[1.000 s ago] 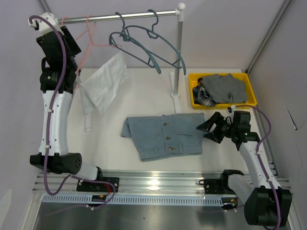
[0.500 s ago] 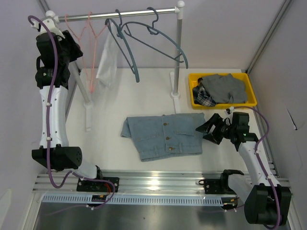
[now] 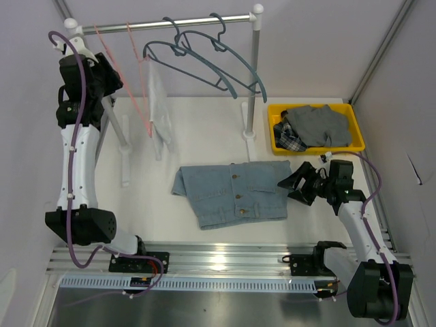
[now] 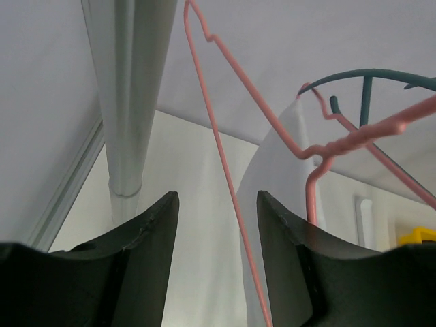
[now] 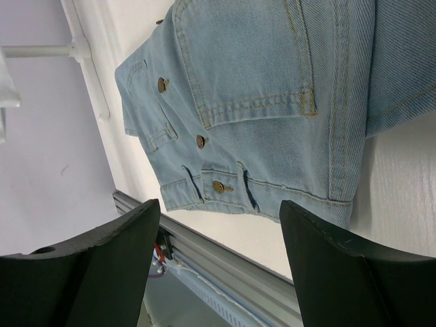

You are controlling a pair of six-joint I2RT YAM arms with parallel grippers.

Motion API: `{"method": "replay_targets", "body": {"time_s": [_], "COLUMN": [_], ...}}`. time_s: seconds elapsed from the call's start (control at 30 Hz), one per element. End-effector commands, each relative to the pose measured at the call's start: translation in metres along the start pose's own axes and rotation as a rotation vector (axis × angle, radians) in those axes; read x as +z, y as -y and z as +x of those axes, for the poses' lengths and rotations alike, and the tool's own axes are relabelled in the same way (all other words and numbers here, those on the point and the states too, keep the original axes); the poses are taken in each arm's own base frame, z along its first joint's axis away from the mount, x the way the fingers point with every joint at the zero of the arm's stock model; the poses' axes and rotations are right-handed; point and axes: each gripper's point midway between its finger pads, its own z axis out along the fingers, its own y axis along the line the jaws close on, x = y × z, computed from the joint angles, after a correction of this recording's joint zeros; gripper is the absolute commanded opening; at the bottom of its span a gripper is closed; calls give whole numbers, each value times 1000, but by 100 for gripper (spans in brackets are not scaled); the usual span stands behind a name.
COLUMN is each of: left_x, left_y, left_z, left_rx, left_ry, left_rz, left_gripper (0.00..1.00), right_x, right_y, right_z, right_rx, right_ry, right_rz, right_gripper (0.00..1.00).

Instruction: Place the skirt on the hanger

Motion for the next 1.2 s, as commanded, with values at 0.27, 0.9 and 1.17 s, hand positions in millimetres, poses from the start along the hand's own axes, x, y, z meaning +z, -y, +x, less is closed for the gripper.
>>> {"method": "replay_targets", "body": {"time_s": [0.27,0.9,1.17], "left_x": [-64,-41,-36], "left_y": [1,43,42], "left_z": [-47,-48,-44], "left_rx": [-77,-69,-76], "left_ry": [187,224,220], "left_rz": [-10,46,-10], "left_gripper": [53,56,56], "right_x": [2,3,3], "right_y": [-5,-7,-5], "right_z": [2,4,6], "right_rx": [-43,-61,-63], "right_ry": [-18,-26,-32], "right_rz": [-34,-43,-40], "right_gripper": [77,77,77]}}
